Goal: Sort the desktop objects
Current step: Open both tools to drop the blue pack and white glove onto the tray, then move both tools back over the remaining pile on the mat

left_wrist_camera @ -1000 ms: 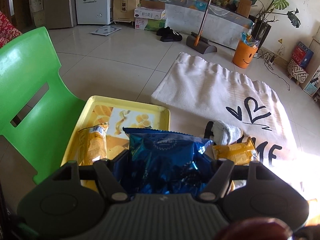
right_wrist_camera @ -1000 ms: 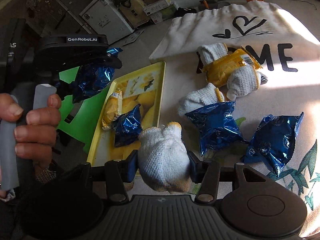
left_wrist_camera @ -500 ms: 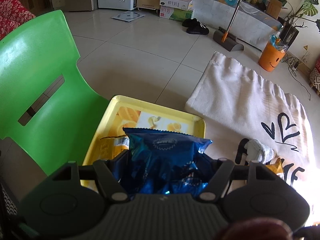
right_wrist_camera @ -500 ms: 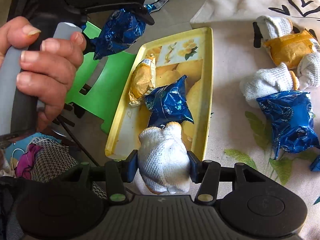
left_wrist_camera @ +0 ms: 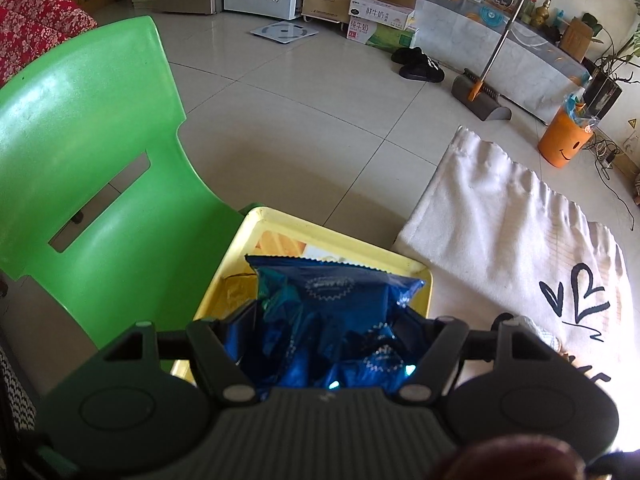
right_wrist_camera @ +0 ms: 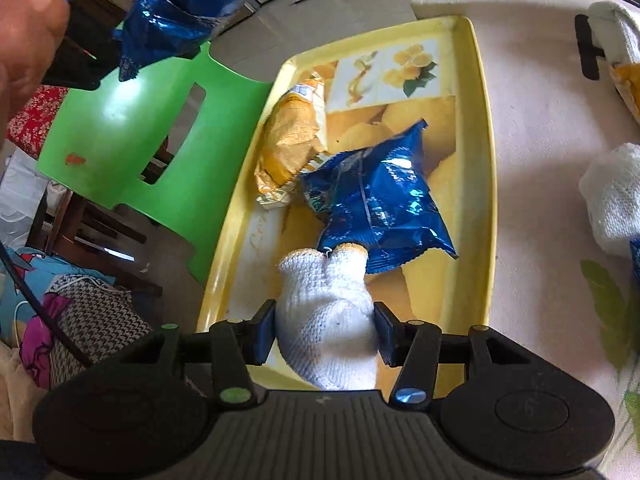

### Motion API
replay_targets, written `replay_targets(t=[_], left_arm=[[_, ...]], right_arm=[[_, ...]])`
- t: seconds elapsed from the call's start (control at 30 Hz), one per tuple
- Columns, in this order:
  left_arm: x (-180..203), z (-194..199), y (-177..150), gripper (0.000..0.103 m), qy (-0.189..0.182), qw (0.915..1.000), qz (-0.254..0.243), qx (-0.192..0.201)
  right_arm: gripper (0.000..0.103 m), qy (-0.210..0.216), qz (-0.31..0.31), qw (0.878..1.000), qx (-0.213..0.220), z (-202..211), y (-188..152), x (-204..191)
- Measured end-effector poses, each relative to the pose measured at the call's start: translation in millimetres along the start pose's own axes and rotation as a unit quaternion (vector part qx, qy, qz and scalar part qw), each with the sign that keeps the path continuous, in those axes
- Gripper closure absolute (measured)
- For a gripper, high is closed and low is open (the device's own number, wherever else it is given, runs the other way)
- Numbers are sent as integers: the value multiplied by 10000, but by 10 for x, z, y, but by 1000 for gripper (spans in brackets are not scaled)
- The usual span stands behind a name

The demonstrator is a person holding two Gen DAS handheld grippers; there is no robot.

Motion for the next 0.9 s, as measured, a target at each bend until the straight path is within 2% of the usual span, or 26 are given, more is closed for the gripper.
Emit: replay_targets(t=[0.07, 0.1, 0.13, 0.23, 0.4, 0.9], left_arm=[[-3, -26, 1, 31, 5, 10000, 44, -44], [-5, -42, -1, 28, 23, 10000, 59, -66], [-5, -45, -5, 20, 51, 9999, 68, -56], [3, -19, -1, 9, 82, 9999, 109, 41], [47, 17, -22, 3, 71, 9998, 122, 138], [324, 129, -282, 1, -66, 9994, -232, 246]], right_arm=[[42, -10, 171, 9998, 112, 29, 52, -48], [30, -39, 217, 9997, 98, 44, 56, -60], [28, -124, 241, 9996, 115, 85, 51, -66], [28, -212, 381, 9989, 147, 192, 33, -66], [28, -482, 426, 9976, 264, 464, 35, 0], [27, -1352, 106, 9905, 223, 1143, -361, 306]])
Point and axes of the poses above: each gripper's, at about its wrist camera, not at the fingertips, and z roughly against the way its jaws point, x to its right, y to its top, the point moved 5 cm from there along -z, roughly the way its jaws point, and after that the axes turned 13 degrees about z, right-handed, at the moved point
